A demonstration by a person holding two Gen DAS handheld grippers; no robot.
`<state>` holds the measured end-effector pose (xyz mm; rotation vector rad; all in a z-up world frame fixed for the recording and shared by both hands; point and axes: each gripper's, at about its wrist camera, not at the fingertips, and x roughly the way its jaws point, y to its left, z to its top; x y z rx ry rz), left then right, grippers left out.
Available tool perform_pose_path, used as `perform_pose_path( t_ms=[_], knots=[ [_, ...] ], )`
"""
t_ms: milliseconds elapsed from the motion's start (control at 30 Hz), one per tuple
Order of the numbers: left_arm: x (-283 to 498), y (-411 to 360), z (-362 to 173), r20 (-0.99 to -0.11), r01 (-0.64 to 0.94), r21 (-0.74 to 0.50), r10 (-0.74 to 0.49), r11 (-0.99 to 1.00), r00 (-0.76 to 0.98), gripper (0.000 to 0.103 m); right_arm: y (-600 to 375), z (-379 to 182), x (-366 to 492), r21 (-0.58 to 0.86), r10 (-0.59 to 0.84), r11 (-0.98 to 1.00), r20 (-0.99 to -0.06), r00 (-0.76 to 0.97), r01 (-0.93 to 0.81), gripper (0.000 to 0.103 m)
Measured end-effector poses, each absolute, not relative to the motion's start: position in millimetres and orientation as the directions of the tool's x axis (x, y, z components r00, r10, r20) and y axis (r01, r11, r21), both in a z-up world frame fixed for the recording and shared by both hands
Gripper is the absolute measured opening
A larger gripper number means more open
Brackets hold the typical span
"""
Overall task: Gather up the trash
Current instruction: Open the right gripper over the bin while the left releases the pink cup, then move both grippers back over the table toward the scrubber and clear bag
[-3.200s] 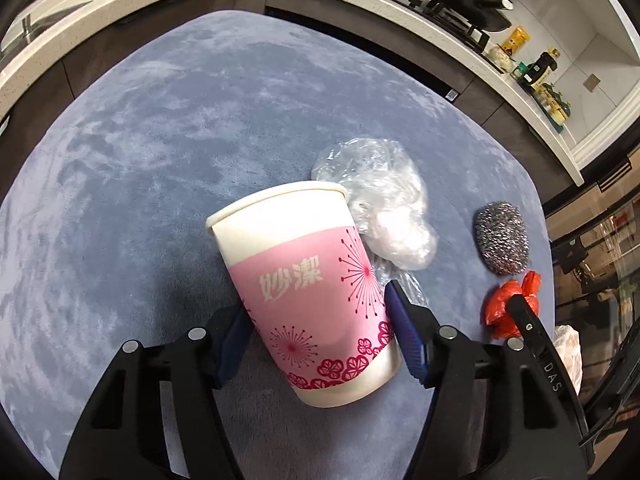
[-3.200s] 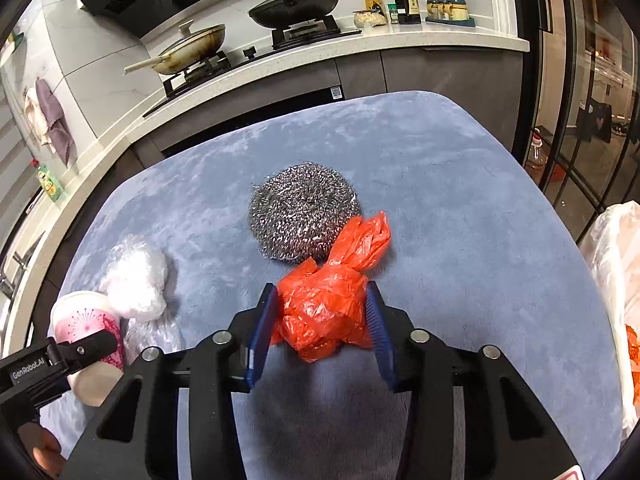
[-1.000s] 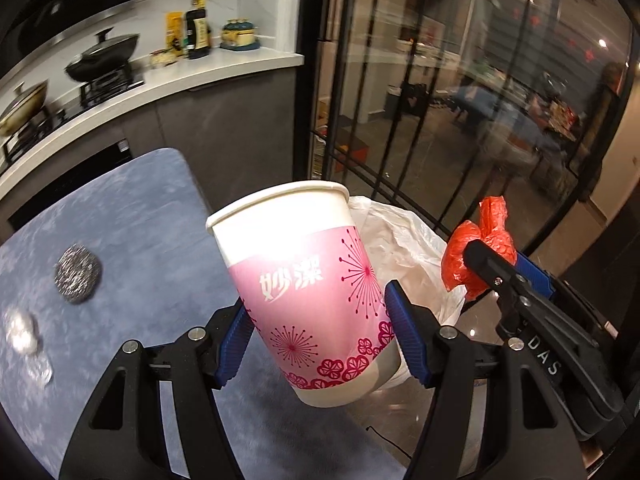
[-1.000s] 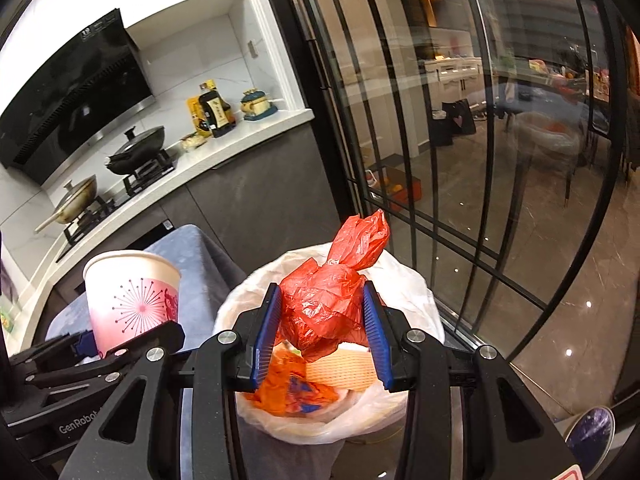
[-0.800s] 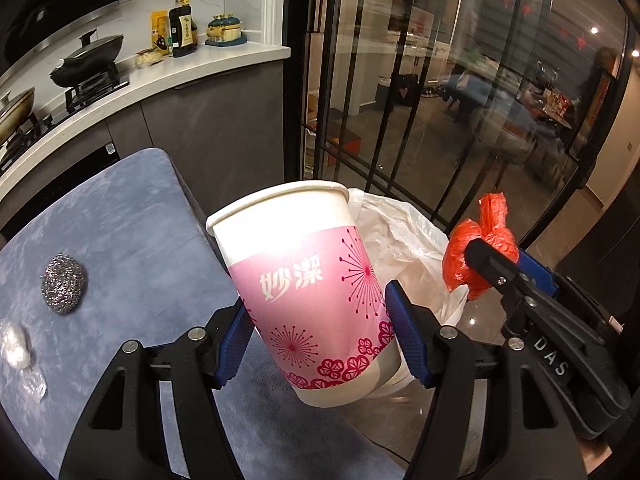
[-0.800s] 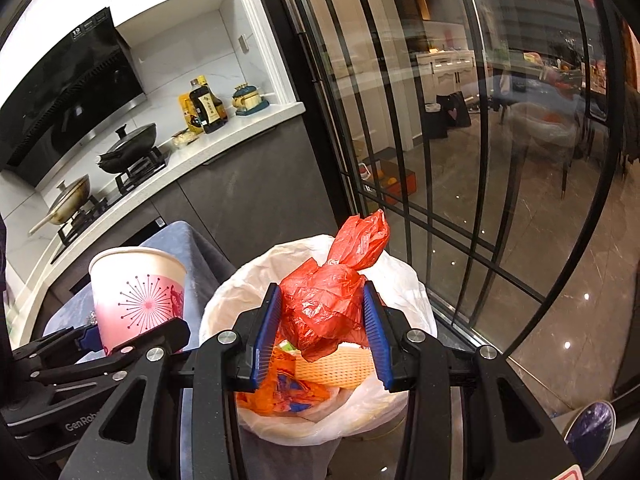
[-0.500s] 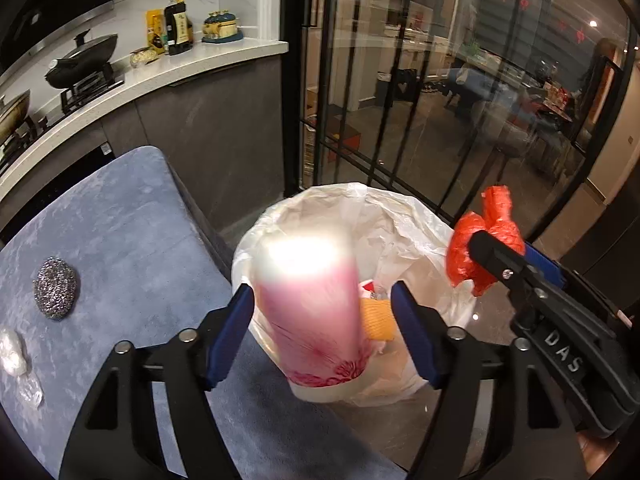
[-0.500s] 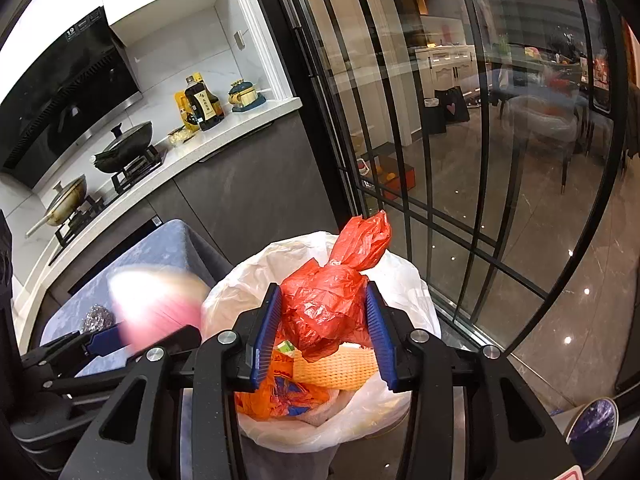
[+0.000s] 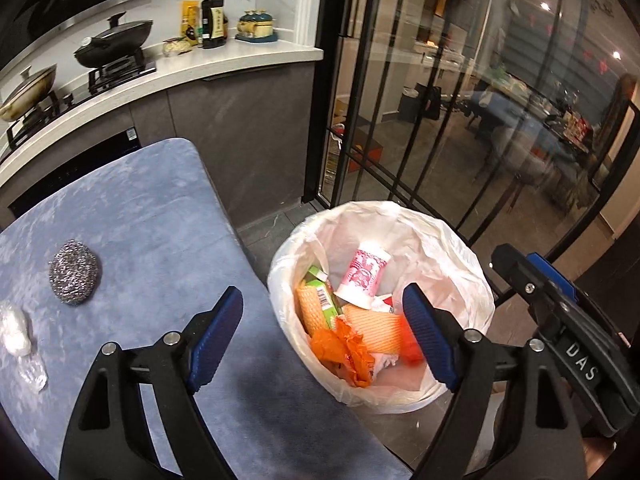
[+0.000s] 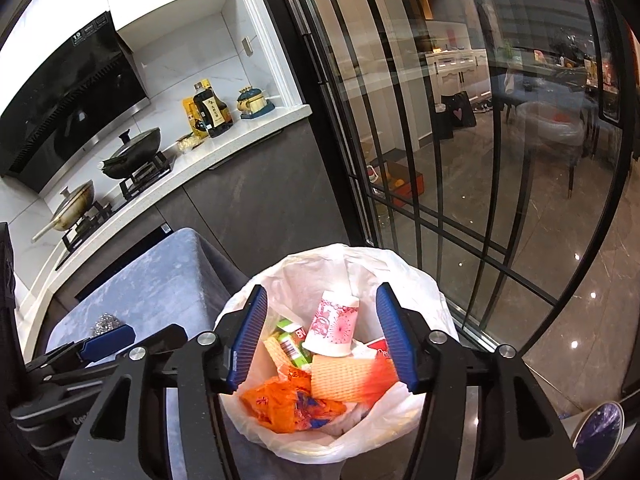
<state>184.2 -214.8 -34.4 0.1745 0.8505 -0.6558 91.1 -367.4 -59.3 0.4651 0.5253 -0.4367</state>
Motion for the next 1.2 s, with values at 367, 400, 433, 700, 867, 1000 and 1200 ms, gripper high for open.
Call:
perform_pose_path(
  t_ms=[367,400,433,700,867,1000,1200],
  knots=[
    [191.0,-183.1,-25.4,-0.730,0.546,-0.119,-0.446,0.829,0.518,0.080,-345.6,-45.4,92.9,0.299,-0.264,0.829,-0.535,0.802,0.472,0.064],
    [192.6,-176.6,-24.6,-0.728,0.534,-0.127,-0.444,0.836,0.522,0.081,-342.8,-43.8,93.5,0.299,-0.263,0.831,-0.533,0.805,0.469,0.065],
    [194.2,-172.1,-23.9,-0.727,0.525,-0.131,-0.441,0.841,0.525,0.081,-340.5,-42.9,94.0,0.300,-0.261,0.833,-0.530,0.807,0.466,0.065],
    [205.5,-131.3,-17.4,-0.723,0.448,-0.154,-0.410,0.881,0.557,0.081,-307.3,-34.2,102.3,0.294,-0.214,0.865,-0.517,0.829,0.406,0.066],
    [208.9,-105.9,-11.4,-0.710,0.407,-0.167,-0.396,0.898,0.582,0.081,-285.1,-29.7,111.5,0.279,-0.184,0.887,-0.517,0.836,0.368,0.066],
    [212.8,-84.9,-9.1,-0.708,0.374,-0.173,-0.379,0.911,0.595,0.081,-268.4,-25.8,116.9,0.273,-0.164,0.899,-0.515,0.841,0.342,0.066],
    [218.8,-53.2,-9.2,-0.712,0.318,-0.188,-0.352,0.929,0.608,0.081,-240.7,-23.6,126.1,0.264,-0.128,0.916,-0.521,0.844,0.302,0.066]
  ],
)
